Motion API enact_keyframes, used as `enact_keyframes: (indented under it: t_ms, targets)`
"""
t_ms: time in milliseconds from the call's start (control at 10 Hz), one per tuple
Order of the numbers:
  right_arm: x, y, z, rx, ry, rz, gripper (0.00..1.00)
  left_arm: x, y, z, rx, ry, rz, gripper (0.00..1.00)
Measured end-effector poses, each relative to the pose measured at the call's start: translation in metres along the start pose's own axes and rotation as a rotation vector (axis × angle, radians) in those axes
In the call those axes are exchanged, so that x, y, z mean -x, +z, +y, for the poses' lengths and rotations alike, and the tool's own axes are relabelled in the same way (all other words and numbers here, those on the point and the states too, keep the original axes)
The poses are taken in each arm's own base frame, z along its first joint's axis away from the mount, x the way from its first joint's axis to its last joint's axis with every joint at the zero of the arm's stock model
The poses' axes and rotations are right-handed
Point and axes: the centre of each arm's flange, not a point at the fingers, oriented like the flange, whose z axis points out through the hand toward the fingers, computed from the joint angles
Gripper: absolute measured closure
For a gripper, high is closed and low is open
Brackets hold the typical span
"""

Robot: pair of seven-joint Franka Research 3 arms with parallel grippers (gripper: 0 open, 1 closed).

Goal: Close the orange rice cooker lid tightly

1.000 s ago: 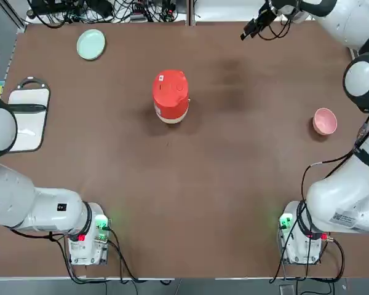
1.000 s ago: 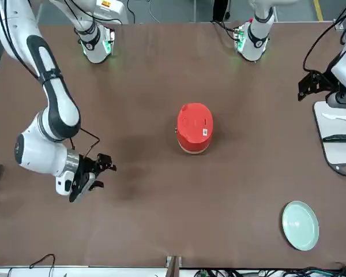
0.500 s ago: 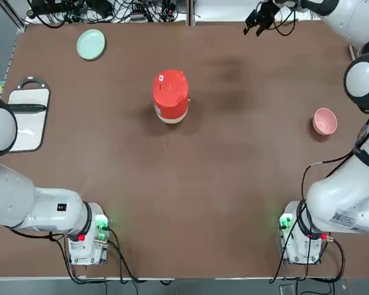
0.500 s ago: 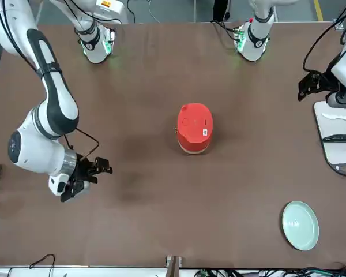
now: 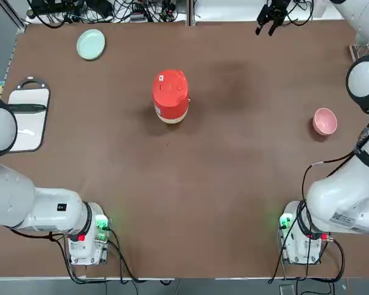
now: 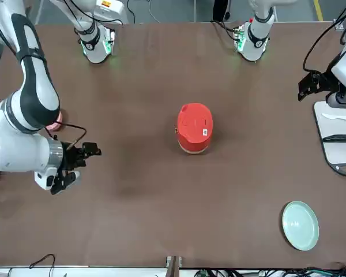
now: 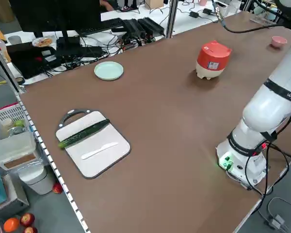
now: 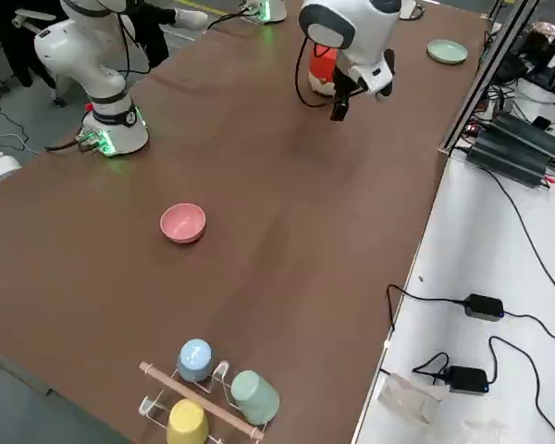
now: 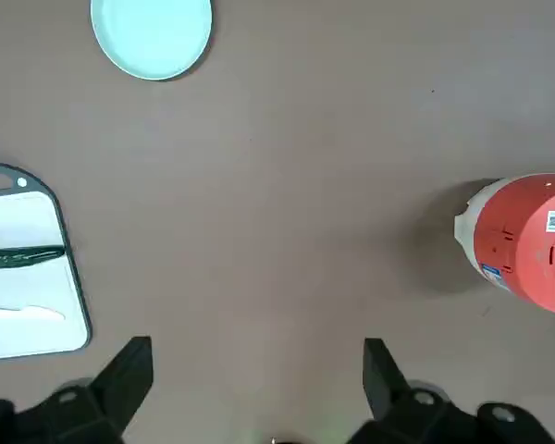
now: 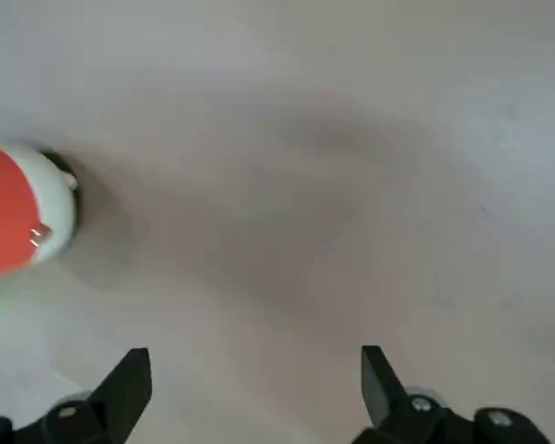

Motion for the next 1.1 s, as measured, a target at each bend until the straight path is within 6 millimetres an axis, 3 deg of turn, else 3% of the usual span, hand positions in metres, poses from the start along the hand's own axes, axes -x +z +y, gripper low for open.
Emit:
enact_keyframes:
  t_ms: [400, 700, 900, 1100]
  targets:
    - [0.013, -0.020, 0.015, 0.026, 0.018, -0.049, 0.00, 0.000, 0.000, 0.000, 0.000, 0.000, 0.000, 0.00]
    - [0.035, -0.048, 0.034, 0.085, 0.062, -0.078, 0.00, 0.000, 0.000, -0.002, 0.000, -0.003, 0.001, 0.00]
    - [0.056, -0.087, 0.035, 0.181, 0.066, -0.052, 0.00, 0.000, 0.000, -0.002, 0.000, -0.004, 0.002, 0.00]
    - [0.089, -0.134, 0.015, 0.257, 0.075, -0.040, 0.00, 0.000, 0.000, -0.004, 0.000, -0.007, 0.002, 0.00]
